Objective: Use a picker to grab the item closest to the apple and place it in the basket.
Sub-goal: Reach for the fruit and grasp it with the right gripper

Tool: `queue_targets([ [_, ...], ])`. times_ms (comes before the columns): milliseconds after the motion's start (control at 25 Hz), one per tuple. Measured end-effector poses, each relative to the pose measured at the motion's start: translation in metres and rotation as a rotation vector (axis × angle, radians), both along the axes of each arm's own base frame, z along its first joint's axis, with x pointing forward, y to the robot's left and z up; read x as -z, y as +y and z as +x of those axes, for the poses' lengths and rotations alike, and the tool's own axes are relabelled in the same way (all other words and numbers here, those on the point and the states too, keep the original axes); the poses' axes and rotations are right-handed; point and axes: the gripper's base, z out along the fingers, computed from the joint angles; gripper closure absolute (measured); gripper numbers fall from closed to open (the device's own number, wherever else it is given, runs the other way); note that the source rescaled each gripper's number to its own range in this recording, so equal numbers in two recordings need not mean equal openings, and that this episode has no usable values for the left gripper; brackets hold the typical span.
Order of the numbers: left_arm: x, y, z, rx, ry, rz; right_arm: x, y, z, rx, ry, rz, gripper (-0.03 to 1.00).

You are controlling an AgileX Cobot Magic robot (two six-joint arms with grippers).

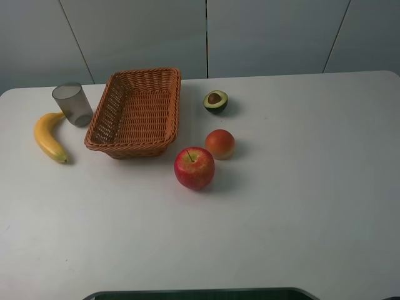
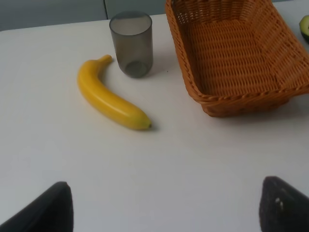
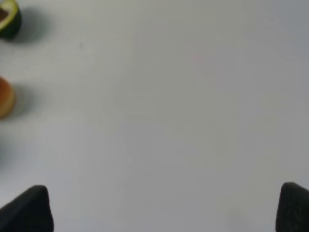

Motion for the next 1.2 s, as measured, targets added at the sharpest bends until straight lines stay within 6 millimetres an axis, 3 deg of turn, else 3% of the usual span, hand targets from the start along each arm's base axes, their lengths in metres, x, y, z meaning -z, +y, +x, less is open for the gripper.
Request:
queue_targets([
  [240, 0.0, 0.0, 0.0, 0.0, 0.0, 0.0, 0.003, 0.018, 0.082, -0.142, 0.195, -0.106, -0.03],
  [400, 0.0, 0.0, 0.0, 0.0, 0.0, 0.0, 0.021, 0.045, 0.138, -0.186, 0.243, -0.09, -0.03],
  [560, 0.0, 0.0, 0.0, 0.0, 0.0, 0.0, 0.044, 0.071, 0.18, -0.204, 0.3, -0.013, -0.03],
  [840, 0.0, 0.0, 0.0, 0.0, 0.0, 0.0, 0.081, 0.127, 0.223, -0.264, 0.422, 0.048, -0.03],
  [1200, 0.0, 0.0, 0.0, 0.0, 0.0, 0.0, 0.125, 0.183, 0.248, -0.236, 0.507, 0.106, -0.03],
])
